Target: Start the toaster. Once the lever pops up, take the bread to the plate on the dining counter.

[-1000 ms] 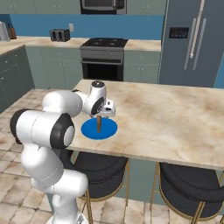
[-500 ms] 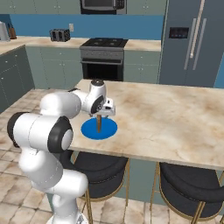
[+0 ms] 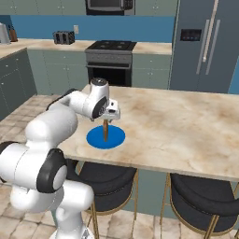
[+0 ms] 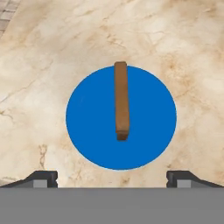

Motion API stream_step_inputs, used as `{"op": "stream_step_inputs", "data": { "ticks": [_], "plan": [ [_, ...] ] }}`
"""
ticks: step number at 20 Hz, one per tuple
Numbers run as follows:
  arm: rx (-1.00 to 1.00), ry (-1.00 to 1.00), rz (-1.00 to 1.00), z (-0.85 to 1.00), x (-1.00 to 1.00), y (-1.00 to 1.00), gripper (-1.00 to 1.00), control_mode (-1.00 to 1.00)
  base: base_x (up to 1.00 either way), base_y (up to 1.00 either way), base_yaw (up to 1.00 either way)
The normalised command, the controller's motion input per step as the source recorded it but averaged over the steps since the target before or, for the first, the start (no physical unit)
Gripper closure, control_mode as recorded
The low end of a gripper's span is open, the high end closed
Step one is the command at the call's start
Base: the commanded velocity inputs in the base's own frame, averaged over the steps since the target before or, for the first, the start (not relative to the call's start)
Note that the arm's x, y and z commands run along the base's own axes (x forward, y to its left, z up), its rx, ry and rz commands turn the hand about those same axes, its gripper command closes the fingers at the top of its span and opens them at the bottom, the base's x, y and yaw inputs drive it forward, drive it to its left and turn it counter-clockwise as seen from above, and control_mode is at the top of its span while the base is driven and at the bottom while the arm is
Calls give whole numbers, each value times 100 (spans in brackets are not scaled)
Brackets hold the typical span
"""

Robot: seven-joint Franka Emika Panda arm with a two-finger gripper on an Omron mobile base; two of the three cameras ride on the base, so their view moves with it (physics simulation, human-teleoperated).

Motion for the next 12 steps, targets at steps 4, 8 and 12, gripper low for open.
{"op": "stream_step_inputs", "data": {
  "ticks": [4,8,12],
  "plan": [
    [0,0,1,39,-26,24,-100,-100,0,0,0],
    [0,0,0,46,-32,15,-100,-100,0,0,0],
    [0,0,0,45,-43,2,-100,-100,0,0,0]
  ]
}}
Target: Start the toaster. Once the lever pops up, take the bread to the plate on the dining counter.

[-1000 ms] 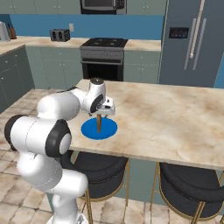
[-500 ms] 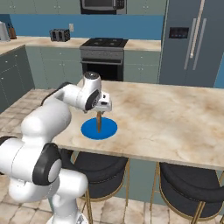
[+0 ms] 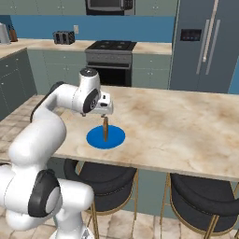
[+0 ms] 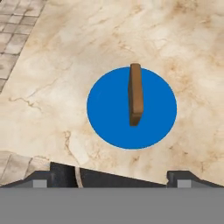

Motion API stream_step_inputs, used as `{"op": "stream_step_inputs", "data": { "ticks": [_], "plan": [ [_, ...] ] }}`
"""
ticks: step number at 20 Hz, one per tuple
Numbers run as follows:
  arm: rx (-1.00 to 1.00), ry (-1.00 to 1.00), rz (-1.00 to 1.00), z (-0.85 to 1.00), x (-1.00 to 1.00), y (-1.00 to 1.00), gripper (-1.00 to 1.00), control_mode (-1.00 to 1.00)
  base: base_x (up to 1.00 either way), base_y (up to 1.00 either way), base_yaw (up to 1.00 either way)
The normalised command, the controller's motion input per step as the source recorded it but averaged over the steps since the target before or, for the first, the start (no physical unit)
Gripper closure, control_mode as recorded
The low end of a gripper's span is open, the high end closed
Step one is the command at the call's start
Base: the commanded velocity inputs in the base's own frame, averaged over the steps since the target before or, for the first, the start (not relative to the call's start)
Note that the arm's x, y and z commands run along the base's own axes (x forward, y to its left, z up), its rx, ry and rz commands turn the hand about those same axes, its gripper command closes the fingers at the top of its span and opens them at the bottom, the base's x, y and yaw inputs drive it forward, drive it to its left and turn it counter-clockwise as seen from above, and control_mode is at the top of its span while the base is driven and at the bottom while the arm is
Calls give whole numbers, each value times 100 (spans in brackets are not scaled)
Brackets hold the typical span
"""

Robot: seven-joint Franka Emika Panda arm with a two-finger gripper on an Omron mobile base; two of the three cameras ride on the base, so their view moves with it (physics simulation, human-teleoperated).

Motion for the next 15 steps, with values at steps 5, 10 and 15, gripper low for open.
{"op": "stream_step_inputs", "data": {
  "ticks": [5,10,15],
  "plan": [
    [0,-2,0,38,-61,0,-100,-100,0,0,0],
    [0,-3,0,38,-74,0,-100,-100,0,0,0],
    [0,0,-3,28,-87,0,-100,-100,0,0,0]
  ]
}}
